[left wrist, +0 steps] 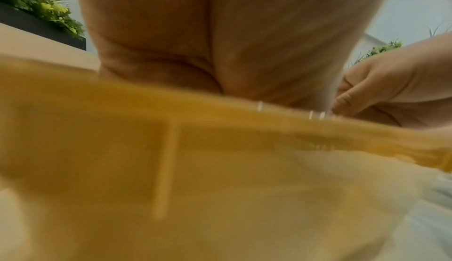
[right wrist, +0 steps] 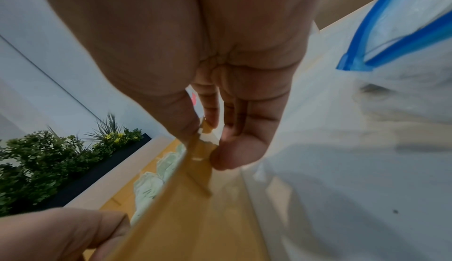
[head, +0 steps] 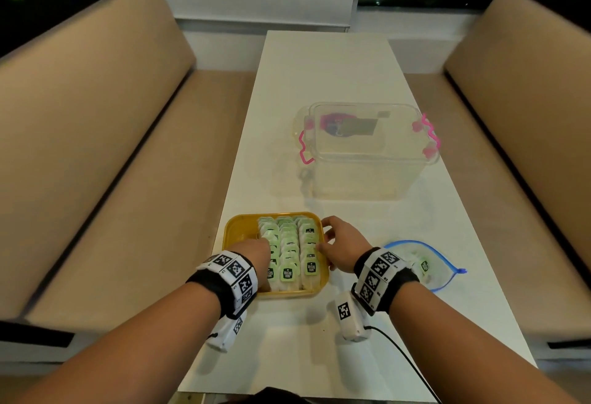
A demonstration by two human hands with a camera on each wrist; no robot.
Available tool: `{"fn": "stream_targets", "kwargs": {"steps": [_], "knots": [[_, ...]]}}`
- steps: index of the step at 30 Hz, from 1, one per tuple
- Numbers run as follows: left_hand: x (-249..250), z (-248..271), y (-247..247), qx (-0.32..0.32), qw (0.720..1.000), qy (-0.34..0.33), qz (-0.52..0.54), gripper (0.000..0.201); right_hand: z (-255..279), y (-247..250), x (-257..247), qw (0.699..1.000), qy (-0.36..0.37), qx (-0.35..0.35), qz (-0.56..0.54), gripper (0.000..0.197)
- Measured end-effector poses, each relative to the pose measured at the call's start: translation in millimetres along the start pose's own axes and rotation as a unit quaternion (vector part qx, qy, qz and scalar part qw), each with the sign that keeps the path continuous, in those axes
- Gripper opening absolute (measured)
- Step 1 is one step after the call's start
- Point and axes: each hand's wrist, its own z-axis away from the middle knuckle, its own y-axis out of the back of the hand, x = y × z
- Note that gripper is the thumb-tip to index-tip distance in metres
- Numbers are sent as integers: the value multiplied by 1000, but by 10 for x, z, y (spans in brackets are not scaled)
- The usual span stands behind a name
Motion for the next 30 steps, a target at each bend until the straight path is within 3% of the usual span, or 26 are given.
{"fn": "stream_targets", "kwargs": {"steps": [7, 13, 16, 18, 22, 25, 30], "knots": [[68, -10, 78, 39, 998, 36, 32, 47, -16, -5, 21, 1000, 5, -5, -2, 45], [106, 94, 224, 23, 999, 49, 5, 37, 53, 117, 88, 1000, 15, 4, -16, 45], [197, 161, 436, 92, 994, 46, 30, 40, 132, 356, 209, 999, 40, 32, -15, 33], [392, 205, 569, 130, 987, 22, 90, 40, 183, 571, 341, 997, 57, 55, -7, 24], [1049, 214, 685, 173, 959, -100, 204, 21, 324, 1013, 668, 993, 60, 99, 30, 18], [1543, 82, 590, 161, 958, -155, 181, 18, 425, 1276, 936, 987, 49, 115, 97, 18], [2061, -208, 246, 70, 982, -99, 143, 31, 528, 1475, 1320, 967, -53, 60, 240, 23]]}}
